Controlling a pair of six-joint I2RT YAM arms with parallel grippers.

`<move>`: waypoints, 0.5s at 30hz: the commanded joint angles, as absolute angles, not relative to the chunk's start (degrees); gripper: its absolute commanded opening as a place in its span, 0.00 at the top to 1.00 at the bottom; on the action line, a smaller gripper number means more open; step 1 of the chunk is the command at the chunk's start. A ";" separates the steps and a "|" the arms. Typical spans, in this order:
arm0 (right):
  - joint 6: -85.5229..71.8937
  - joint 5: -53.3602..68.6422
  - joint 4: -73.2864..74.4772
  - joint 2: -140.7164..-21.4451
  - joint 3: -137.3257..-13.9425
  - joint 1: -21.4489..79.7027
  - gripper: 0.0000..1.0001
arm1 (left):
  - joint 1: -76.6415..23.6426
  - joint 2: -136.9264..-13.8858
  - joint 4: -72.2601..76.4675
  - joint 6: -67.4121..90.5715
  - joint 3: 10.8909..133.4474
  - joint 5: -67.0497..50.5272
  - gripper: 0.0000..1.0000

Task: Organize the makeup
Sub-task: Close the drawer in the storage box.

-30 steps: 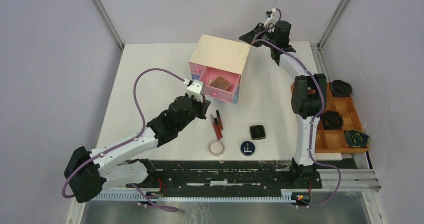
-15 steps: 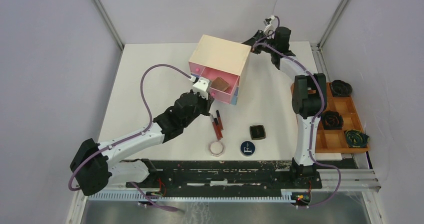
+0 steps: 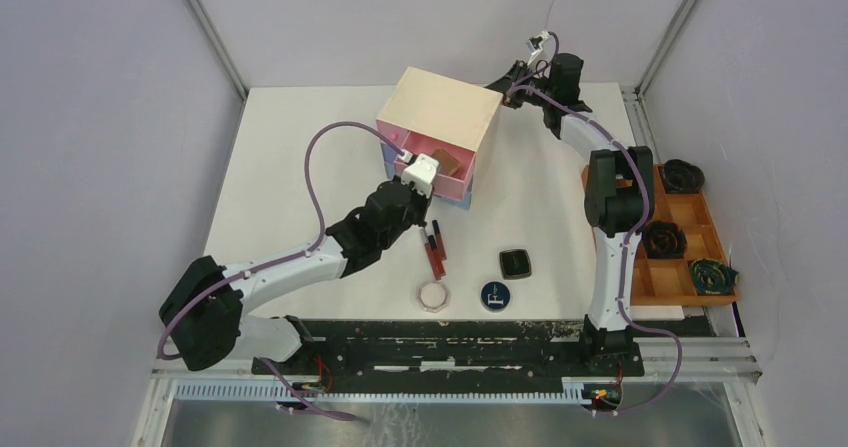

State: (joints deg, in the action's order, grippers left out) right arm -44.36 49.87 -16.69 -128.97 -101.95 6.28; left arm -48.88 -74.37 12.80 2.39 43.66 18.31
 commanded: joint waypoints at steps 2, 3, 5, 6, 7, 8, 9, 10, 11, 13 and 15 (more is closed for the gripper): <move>-44.75 55.84 -18.99 -128.07 -102.77 7.03 0.99 | -48.41 -77.66 23.29 -4.35 50.69 22.73 0.97; -44.67 55.99 -18.98 -128.06 -102.67 7.03 0.99 | -48.43 -78.15 23.53 -4.65 51.45 22.77 0.97; -44.54 56.37 -19.02 -127.97 -102.45 6.98 0.99 | -48.42 -79.23 23.64 -5.46 52.76 22.79 0.97; -44.46 56.48 -18.99 -127.89 -102.40 7.02 0.99 | -48.33 -79.83 23.58 -6.15 53.41 23.03 0.97; -44.35 56.58 -18.91 -127.81 -102.39 7.03 0.99 | -48.42 -80.34 23.56 -6.56 53.96 23.27 0.97; -44.26 56.73 -18.78 -127.82 -102.39 6.98 0.99 | -48.36 -80.78 23.66 -7.05 54.45 23.77 0.97; -44.18 56.91 -18.76 -127.80 -102.39 7.02 0.99 | -48.32 -81.20 23.87 -7.58 54.79 24.12 0.97; -44.02 56.92 -18.58 -127.75 -102.33 7.03 0.99 | -48.34 -81.62 23.90 -8.05 55.48 24.56 0.97; -43.92 56.95 -18.43 -127.73 -102.31 7.02 0.99 | -48.27 -82.09 23.94 -8.44 56.12 24.72 0.97; -43.80 56.93 -18.22 -127.71 -102.30 7.01 0.99 | -48.08 -83.24 23.91 -9.20 57.11 24.89 0.97; -43.82 57.07 -18.24 -127.69 -102.29 7.02 0.99 | -47.96 -84.07 23.83 -9.90 58.02 24.92 0.97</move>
State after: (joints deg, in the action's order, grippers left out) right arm -44.16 51.03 -16.69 -128.97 -101.95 6.09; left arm -48.71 -83.13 13.82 -5.28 52.03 23.22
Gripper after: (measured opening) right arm 0.007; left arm 0.037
